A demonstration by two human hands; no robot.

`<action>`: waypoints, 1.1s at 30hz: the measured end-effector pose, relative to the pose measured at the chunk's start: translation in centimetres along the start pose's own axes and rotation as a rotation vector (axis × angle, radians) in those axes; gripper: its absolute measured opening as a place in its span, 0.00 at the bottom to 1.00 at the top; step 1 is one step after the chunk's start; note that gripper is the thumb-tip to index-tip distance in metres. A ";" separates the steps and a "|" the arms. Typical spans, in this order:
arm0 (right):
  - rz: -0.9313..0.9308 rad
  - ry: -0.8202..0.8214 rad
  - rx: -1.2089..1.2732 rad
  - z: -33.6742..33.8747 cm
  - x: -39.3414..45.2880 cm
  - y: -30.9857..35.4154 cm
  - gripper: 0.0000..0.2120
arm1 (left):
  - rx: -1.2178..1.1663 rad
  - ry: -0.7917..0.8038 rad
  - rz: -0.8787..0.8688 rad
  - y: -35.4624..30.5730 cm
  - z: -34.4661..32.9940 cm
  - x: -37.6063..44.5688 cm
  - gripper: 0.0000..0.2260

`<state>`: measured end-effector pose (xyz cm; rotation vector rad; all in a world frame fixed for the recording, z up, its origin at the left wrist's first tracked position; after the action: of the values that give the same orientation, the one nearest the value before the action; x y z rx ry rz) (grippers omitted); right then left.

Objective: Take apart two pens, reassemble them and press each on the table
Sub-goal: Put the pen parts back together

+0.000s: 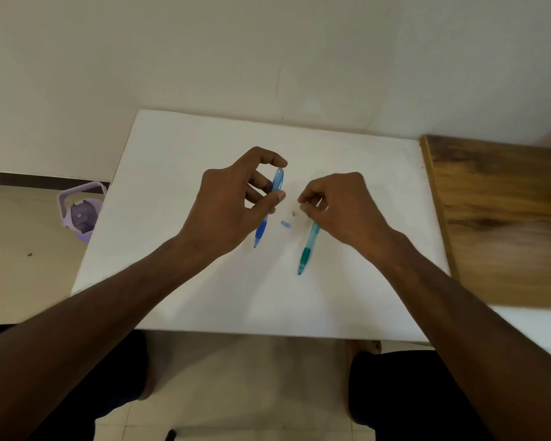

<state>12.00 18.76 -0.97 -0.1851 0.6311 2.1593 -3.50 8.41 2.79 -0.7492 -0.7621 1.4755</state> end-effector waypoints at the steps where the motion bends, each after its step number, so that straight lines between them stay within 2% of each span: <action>1: -0.002 0.032 -0.013 -0.7 0.4 0.5 0.08 | 0.000 0.004 -0.003 0.1 0.0 0.0 0.17; 4: -0.066 0.084 -0.040 -1.9 1.2 1.4 0.12 | 0.010 -0.003 -0.009 0.4 0.1 -0.1 0.18; 12: -0.141 0.163 -0.185 -2.6 1.1 3.2 0.13 | 0.026 -0.014 -0.001 1.4 0.2 -0.1 0.16; 14: -0.092 0.078 -0.076 -1.7 0.6 3.5 0.10 | 0.040 -0.003 0.022 1.6 0.1 -0.1 0.14; 17: -0.043 -0.117 0.467 1.0 -0.5 1.9 0.04 | 0.048 0.011 0.045 1.5 0.0 -0.2 0.10; 19: 0.004 -0.116 0.819 1.4 -0.7 1.2 0.03 | 0.056 0.012 0.058 1.3 -0.1 -0.3 0.08; 20: 0.039 -0.095 0.907 1.4 -0.7 1.2 0.04 | 0.063 0.015 0.066 1.2 -0.1 -0.3 0.08; 24: 0.112 -0.053 0.947 1.4 -0.4 1.3 0.05 | 0.107 0.014 0.100 0.9 0.0 -0.1 0.09; 33: 0.100 0.003 0.872 1.0 -0.5 1.7 0.05 | 0.135 -0.001 0.128 1.3 0.1 -0.3 0.11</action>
<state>11.06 18.03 0.77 0.3184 1.5291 1.7820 -4.29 8.09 1.81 -0.7048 -0.6180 1.6257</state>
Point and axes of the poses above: each hand's wrist, its own x-axis towards the middle knuckle, its own z-axis out of the back of the hand, y = z × x, the point moved 8 cm from there along x, towards the middle knuckle, and after that the axes turned 15 degrees about y, right-handed, at the moved point
